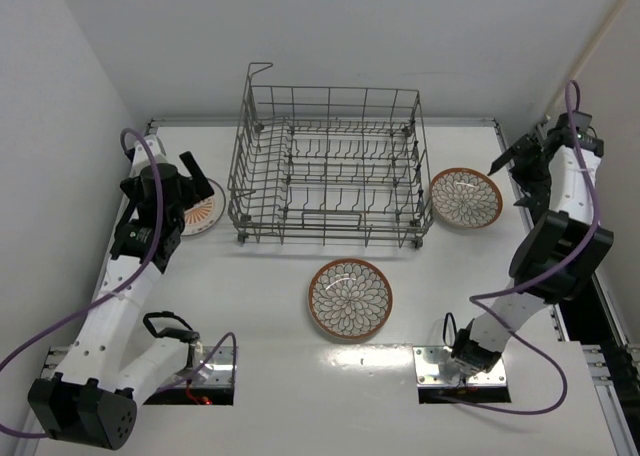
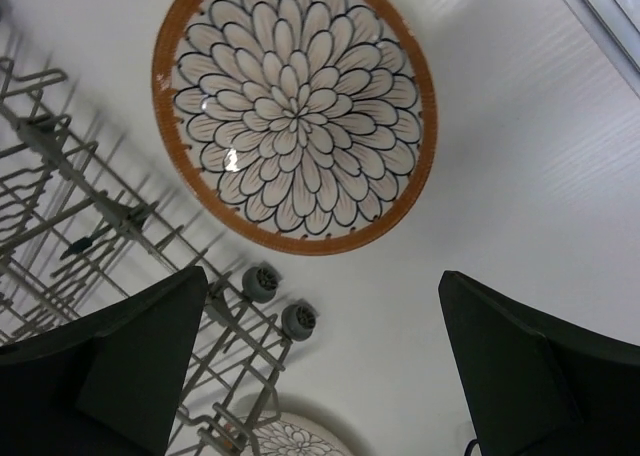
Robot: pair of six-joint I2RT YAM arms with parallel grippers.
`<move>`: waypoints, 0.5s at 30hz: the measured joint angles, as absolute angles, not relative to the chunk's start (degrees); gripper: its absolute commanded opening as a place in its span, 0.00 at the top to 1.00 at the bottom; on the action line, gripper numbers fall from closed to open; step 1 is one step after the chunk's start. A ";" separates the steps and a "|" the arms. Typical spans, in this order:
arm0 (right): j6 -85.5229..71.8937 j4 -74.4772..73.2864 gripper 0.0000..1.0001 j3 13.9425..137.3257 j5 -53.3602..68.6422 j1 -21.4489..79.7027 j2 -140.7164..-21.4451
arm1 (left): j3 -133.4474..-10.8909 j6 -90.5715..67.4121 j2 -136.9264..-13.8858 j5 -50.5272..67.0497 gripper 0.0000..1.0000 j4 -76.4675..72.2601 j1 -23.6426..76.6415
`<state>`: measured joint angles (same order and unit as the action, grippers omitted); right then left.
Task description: Load the plates into the dish rack
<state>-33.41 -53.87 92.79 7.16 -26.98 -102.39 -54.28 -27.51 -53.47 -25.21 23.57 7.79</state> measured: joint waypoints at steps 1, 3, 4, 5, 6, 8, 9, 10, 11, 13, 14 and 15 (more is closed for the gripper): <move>-33.41 -53.43 0.01 92.16 7.99 -28.23 -102.98 | -53.98 -27.51 -53.15 -25.02 0.00 23.40 7.75; -33.21 -51.88 0.05 90.11 9.80 -30.61 -104.03 | -53.32 -27.55 -52.84 -24.77 0.00 23.18 7.51; -33.12 -51.05 0.06 88.97 10.50 -31.55 -104.44 | -52.90 -27.64 -52.82 -24.60 0.00 22.79 7.46; -33.01 -50.11 0.08 87.53 11.05 -32.69 -104.90 | -52.42 -27.77 -52.82 -24.49 0.00 22.59 7.44; -32.75 -49.30 0.08 86.13 11.38 -33.50 -105.34 | -52.05 -27.97 -52.84 -24.23 0.00 22.65 7.44; -32.01 -48.14 0.09 83.48 11.99 -34.87 -106.45 | -51.64 -28.45 -53.08 -23.44 0.00 22.63 7.44; -31.42 -47.44 0.09 82.21 12.43 -35.31 -107.04 | -51.55 -28.64 -53.17 -23.07 0.00 22.65 7.44; -30.94 -46.61 0.09 80.99 12.91 -35.62 -107.63 | -51.53 -28.80 -53.25 -22.81 0.00 22.63 7.42; -30.44 -45.67 0.09 79.81 13.58 -35.90 -108.07 | -51.51 -28.86 -53.28 -22.59 0.00 22.61 7.42; -29.47 -43.86 0.09 77.34 15.16 -36.42 -109.21 | -51.51 -29.23 -53.25 -22.35 0.00 22.61 7.42; -28.95 -42.59 0.09 76.05 15.94 -36.62 -109.60 | -51.51 -29.47 -53.30 -22.35 0.00 22.63 7.42; -28.49 -41.60 0.11 74.89 16.75 -36.80 -109.95 | -51.51 -29.69 -53.39 -22.31 0.00 22.61 7.42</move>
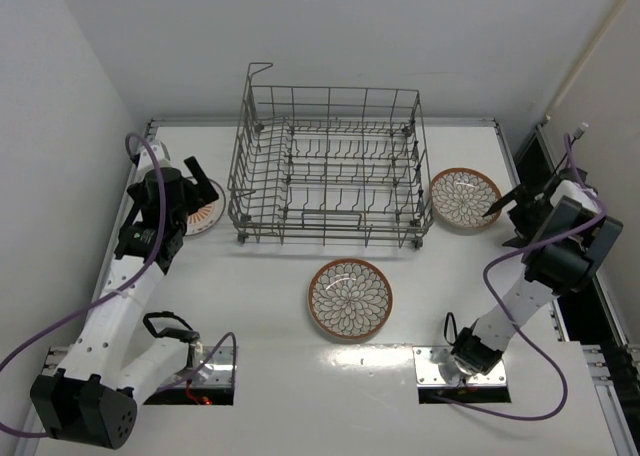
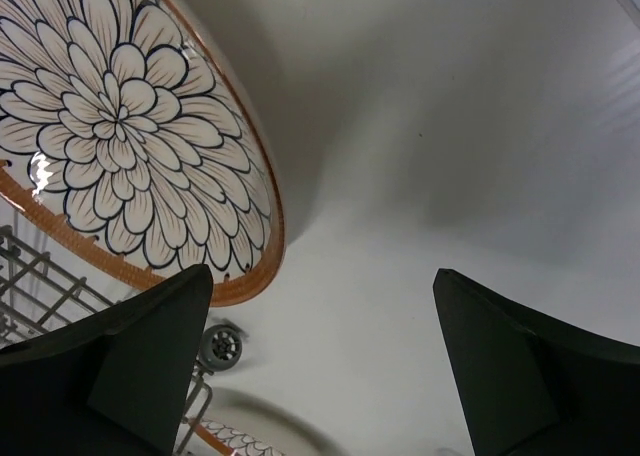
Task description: Load the plates into the dish rack
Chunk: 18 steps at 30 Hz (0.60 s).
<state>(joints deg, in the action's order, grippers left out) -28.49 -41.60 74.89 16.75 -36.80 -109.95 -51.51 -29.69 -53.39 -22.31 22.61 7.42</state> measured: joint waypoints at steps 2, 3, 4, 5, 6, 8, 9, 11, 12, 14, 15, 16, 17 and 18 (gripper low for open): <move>-27.83 -39.94 0.13 73.45 18.35 -37.17 -110.63 | -51.51 -30.15 -53.56 -22.13 0.00 22.61 7.42; -27.42 -39.07 0.13 73.10 19.14 -37.39 -111.09 | -51.44 -30.44 -53.65 -21.96 0.00 22.63 7.42; -27.07 -38.46 0.13 73.06 19.79 -37.43 -111.66 | -51.40 -30.57 -53.65 -21.74 0.00 22.63 7.42; -26.85 -37.56 0.15 73.06 20.32 -37.47 -112.27 | -51.35 -30.72 -53.69 -21.58 0.00 22.63 7.42; -26.65 -36.71 0.17 73.06 20.86 -37.54 -112.86 | -51.33 -30.76 -53.71 -21.47 0.00 22.63 7.42; -26.50 -34.94 0.25 73.06 21.89 -37.69 -114.26 | -51.33 -30.94 -53.93 -21.23 0.00 22.63 7.42; -26.50 -34.15 0.29 73.06 22.59 -37.71 -115.00 | -51.31 -31.11 -54.13 -21.17 0.00 22.63 7.42; -26.81 -33.54 0.34 73.43 24.14 -37.78 -115.90 | -51.29 -31.66 -54.61 -21.12 0.00 22.65 7.42; -27.00 -33.21 0.39 73.69 24.69 -37.85 -116.33 | -51.29 -32.05 -54.87 -20.99 0.00 22.65 7.42; -27.42 -32.56 0.45 74.52 26.06 -37.85 -117.51 | -51.29 -32.47 -55.53 -20.64 0.00 22.63 7.42; -27.81 -32.21 0.50 74.96 26.94 -37.80 -118.13 | -51.29 -32.67 -55.92 -20.36 0.00 22.61 7.42; -28.14 -31.75 0.53 75.11 27.40 -37.74 -118.52 | -51.29 -32.75 -56.21 -20.21 0.00 22.61 7.42; -28.51 -31.22 0.56 75.24 27.92 -37.67 -118.91 | -51.29 -32.93 -56.47 -19.86 0.00 22.61 7.42; -28.93 -30.76 0.64 75.33 28.45 -37.63 -119.26 | -51.29 -33.08 -56.62 -19.57 0.00 22.61 7.42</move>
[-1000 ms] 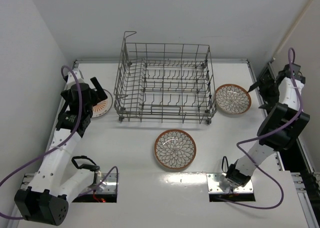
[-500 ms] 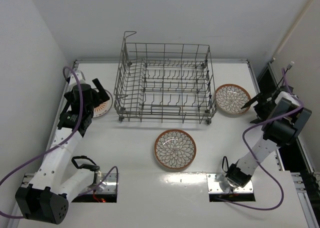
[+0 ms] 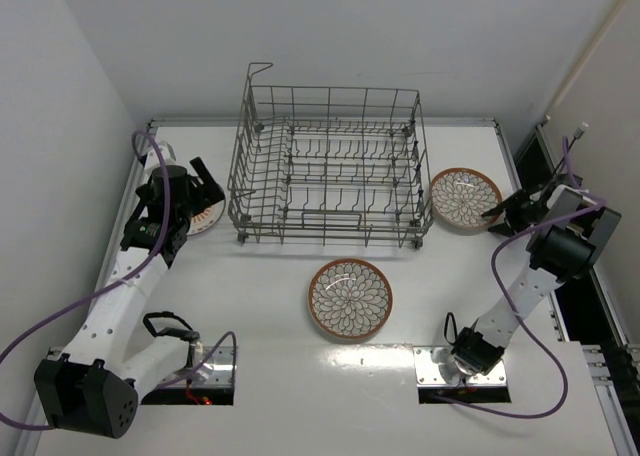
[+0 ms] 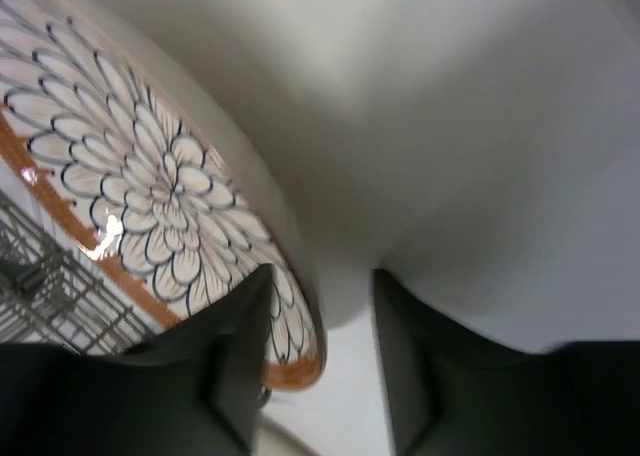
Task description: Load the plates into the dish rack
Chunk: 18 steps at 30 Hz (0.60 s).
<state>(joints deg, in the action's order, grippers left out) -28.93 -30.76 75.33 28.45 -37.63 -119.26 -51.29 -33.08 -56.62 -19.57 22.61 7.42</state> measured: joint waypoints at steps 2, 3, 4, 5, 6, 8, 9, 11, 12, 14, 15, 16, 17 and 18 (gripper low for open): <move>-29.34 -29.69 0.76 75.53 29.04 -37.54 -120.09 | -51.29 -33.23 -56.69 -19.16 0.00 22.59 7.42; -29.67 -29.26 0.88 75.70 29.19 -37.47 -120.64 | -51.29 -33.30 -56.71 -19.07 0.00 22.59 7.42; -29.93 -29.02 0.94 75.94 29.67 -37.43 -121.08 | -51.29 -33.34 -56.80 -19.07 0.00 22.57 7.42; -30.22 -28.77 1.00 76.27 30.70 -37.41 -121.49 | -51.29 -33.36 -56.88 -19.07 0.00 22.57 7.42; -29.98 -28.42 1.00 76.49 31.75 -37.36 -121.80 | -51.29 -33.45 -57.01 -19.05 0.00 22.59 7.42; -30.06 -27.16 1.00 76.69 33.04 -37.28 -121.97 | -51.29 -33.52 -57.32 -19.05 0.00 22.55 7.42; -30.13 -26.85 1.00 76.84 32.77 -37.17 -121.95 | -51.29 -33.52 -57.45 -19.03 0.00 22.55 7.42; -30.35 -26.87 1.00 76.88 32.18 -36.99 -121.60 | -51.29 -33.50 -57.65 -19.03 0.00 22.52 7.42; -30.65 -27.11 1.00 76.84 31.62 -36.91 -121.16 | -51.31 -33.50 -57.74 -19.05 0.00 22.41 7.42; -31.20 -28.27 1.00 76.42 28.51 -36.34 -118.45 | -51.31 -33.50 -58.00 -18.98 0.00 22.22 7.42; -31.40 -29.95 1.00 76.38 25.69 -35.88 -116.11 | -51.31 -33.50 -58.17 -18.94 0.00 22.17 7.42; -31.42 -31.44 1.00 76.38 23.07 -35.44 -113.54 | -51.31 -33.50 -58.30 -18.81 0.00 22.17 7.42; -31.51 -33.12 1.00 76.58 20.05 -34.98 -110.85 | -51.31 -33.50 -58.50 -18.65 0.00 22.17 7.42; -31.44 -35.64 1.00 77.30 15.75 -34.39 -107.79 | -51.31 -33.50 -58.74 -18.57 0.00 22.13 7.42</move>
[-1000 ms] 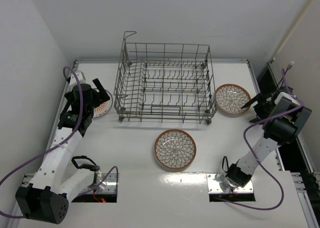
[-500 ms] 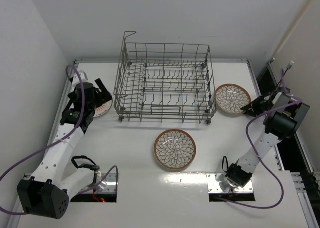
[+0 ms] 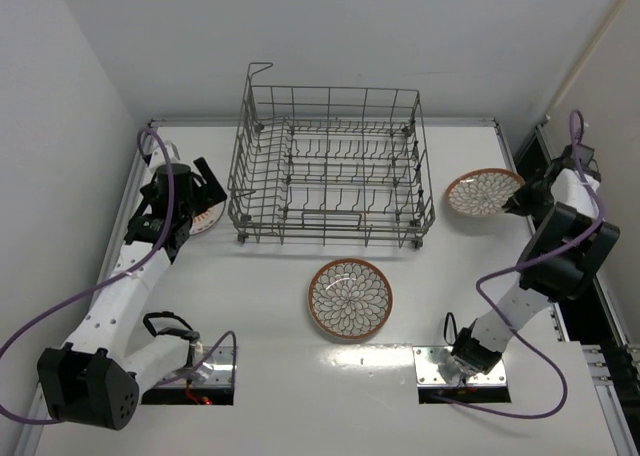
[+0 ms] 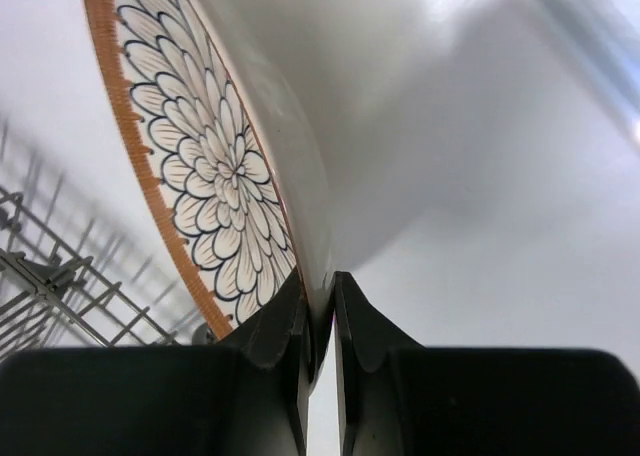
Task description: Load the plates into the dish rack
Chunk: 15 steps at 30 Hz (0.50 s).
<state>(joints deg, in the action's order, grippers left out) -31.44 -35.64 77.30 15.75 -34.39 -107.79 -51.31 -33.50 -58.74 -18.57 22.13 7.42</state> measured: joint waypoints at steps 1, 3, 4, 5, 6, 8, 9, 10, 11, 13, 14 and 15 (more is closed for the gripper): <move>-31.44 -37.69 1.00 78.24 12.67 -34.00 -105.82 | -51.31 -33.50 -59.02 -18.44 0.00 22.13 7.42; -31.64 -41.25 1.00 80.18 6.90 -33.19 -101.89 | -51.42 -33.52 -59.72 -18.11 0.00 22.13 7.42; -31.97 -42.76 1.00 81.32 4.56 -32.71 -100.38 | -51.59 -33.52 -60.10 -17.98 0.00 22.24 7.42; -32.12 -44.18 1.00 82.54 2.39 -32.01 -99.13 | -51.90 -33.52 -60.58 -17.87 0.00 22.26 7.44; -32.29 -45.76 1.00 84.01 0.19 -31.09 -98.24 | -52.29 -33.52 -60.93 -17.69 0.00 22.28 7.46; -32.49 -48.12 1.00 86.52 -2.96 -29.34 -97.38 | -52.86 -33.50 -61.21 -17.39 0.00 22.20 7.46; -32.64 -49.34 1.00 87.96 -4.05 -28.36 -97.23 | -53.17 -33.50 -61.21 -17.15 0.00 22.24 7.46; -32.64 -50.57 1.00 89.67 -5.06 -27.22 -97.19 | -53.52 -33.45 -61.21 -16.93 0.00 22.24 7.46; -32.67 -51.55 1.00 91.11 -5.89 -26.15 -97.17 | -53.78 -33.43 -61.21 -16.69 0.00 22.15 7.46; -32.77 -52.97 1.00 93.84 -7.73 -23.70 -97.01 | -54.08 -33.30 -61.21 -16.38 0.00 22.04 7.46; -32.82 -53.25 1.00 94.70 -8.40 -22.61 -96.73 | -54.13 -33.23 -61.21 -16.23 0.00 22.04 7.57; -32.82 -53.30 1.00 95.20 -9.06 -21.45 -96.18 | -54.17 -33.10 -61.21 -16.23 0.00 22.06 7.77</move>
<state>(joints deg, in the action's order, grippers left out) -32.82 -53.30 95.20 -9.06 -21.45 -96.18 -54.17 -33.10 -61.21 -16.23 22.06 7.77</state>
